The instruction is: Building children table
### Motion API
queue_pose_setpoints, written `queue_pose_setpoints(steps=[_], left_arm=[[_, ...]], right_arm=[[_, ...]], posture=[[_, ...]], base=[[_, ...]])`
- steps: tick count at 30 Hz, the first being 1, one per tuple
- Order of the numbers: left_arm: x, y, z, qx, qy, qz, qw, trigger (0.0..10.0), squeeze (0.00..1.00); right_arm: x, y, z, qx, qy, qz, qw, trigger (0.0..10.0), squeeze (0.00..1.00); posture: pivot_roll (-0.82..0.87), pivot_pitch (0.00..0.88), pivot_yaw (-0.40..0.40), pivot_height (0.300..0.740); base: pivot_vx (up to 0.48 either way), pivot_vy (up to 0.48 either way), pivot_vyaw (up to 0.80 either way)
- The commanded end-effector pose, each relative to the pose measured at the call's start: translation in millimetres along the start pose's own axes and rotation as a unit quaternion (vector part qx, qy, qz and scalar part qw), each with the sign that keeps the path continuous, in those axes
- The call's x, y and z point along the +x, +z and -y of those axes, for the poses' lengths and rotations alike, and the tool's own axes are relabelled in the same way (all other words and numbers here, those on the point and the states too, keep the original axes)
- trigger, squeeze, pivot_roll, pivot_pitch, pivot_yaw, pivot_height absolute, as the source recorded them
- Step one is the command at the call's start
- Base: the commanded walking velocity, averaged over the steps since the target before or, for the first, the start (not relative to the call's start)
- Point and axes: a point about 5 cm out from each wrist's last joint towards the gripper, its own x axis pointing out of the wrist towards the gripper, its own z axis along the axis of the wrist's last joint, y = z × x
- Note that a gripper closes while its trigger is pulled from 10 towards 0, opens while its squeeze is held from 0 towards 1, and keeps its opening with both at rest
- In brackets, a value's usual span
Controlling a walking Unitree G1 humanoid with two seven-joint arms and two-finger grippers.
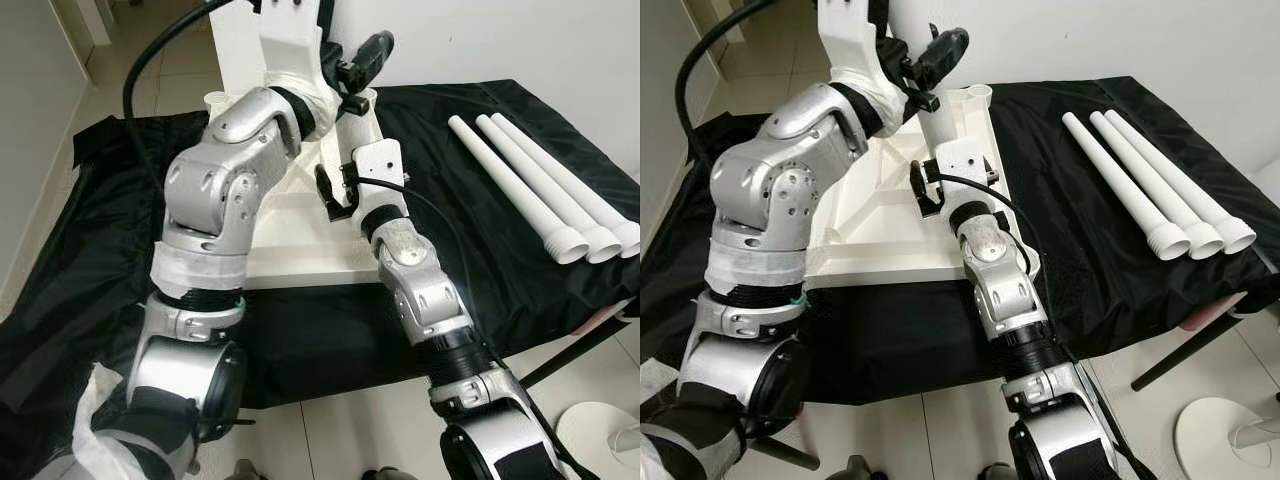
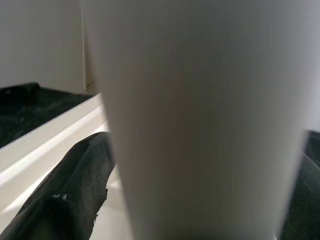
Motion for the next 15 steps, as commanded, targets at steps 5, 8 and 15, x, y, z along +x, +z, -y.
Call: queue_pose_setpoints(steps=[5, 8, 15], left_arm=[[-0.7, 8.8, 2.2, 0.011, 0.015, 0.012, 1.000, 10.0, 0.00], [-0.7, 9.7, 3.0, 0.012, 0.014, 0.013, 1.000, 10.0, 0.00], [-0.2, 11.1, 3.9, 0.013, 0.016, 0.017, 1.000, 10.0, 0.00]], right_arm=[[3.6, 3.4, -3.1, 0.001, -0.004, 0.007, 1.000, 3.9, 0.00], [3.6, 2.2, -3.8, -0.001, -0.004, 0.004, 1.000, 0.0, 0.00], [3.3, -2.9, -4.0, -0.003, -0.005, -0.008, 1.000, 0.0, 0.00]], posture=[[-0.04, 0.018, 0.020, 0.740], [-0.04, 0.018, 0.020, 0.740], [-0.04, 0.019, 0.021, 0.740]], base=[[0.000, 0.000, 0.00], [0.000, 0.000, 0.00], [0.000, 0.000, 0.00]])
